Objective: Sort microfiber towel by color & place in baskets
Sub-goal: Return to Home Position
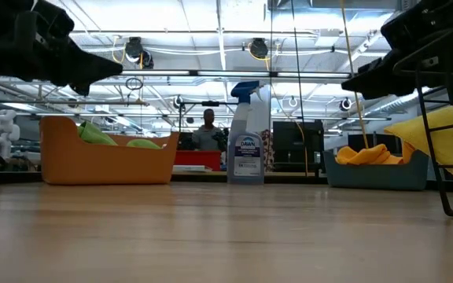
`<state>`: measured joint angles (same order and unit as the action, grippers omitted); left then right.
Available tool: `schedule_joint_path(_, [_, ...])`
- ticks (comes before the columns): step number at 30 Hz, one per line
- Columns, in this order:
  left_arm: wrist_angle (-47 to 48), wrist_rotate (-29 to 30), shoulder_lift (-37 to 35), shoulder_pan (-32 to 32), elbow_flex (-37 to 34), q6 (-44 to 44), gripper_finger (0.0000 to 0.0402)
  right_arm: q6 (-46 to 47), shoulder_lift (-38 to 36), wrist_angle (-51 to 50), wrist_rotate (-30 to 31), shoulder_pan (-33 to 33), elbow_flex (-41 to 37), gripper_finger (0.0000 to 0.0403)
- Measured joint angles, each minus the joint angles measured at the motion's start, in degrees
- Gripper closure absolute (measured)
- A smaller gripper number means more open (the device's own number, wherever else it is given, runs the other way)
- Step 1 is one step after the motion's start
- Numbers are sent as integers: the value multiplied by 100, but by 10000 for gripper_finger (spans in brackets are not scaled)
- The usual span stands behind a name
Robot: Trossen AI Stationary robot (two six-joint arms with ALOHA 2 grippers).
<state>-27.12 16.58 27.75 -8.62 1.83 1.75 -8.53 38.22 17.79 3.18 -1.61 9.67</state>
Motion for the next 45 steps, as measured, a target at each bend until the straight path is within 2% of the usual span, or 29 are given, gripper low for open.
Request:
schedule_joint_path(7, [514,-1,-258,-3,-55,-148,389,-12,-57,1,-2,0,-196,403])
schedule_joint_path(18, [717,-152,-361,-3,-55,-166,389,269,-399,716,-26,0,-886,403])
schedule_joint_path(27, [732,-537,-458,-3,-55,-290,389,280,-595,492,-31,0,-890,403])
schedule_joint_path(32, [748,-498,-774,-3,-51,-279,389,274,-853,174,-33,0,-887,403])
schedule_joint_path(45, [1683,-394,-1778,-3,-48,-290,389,189,-1953,-773,-33,0,-887,403])
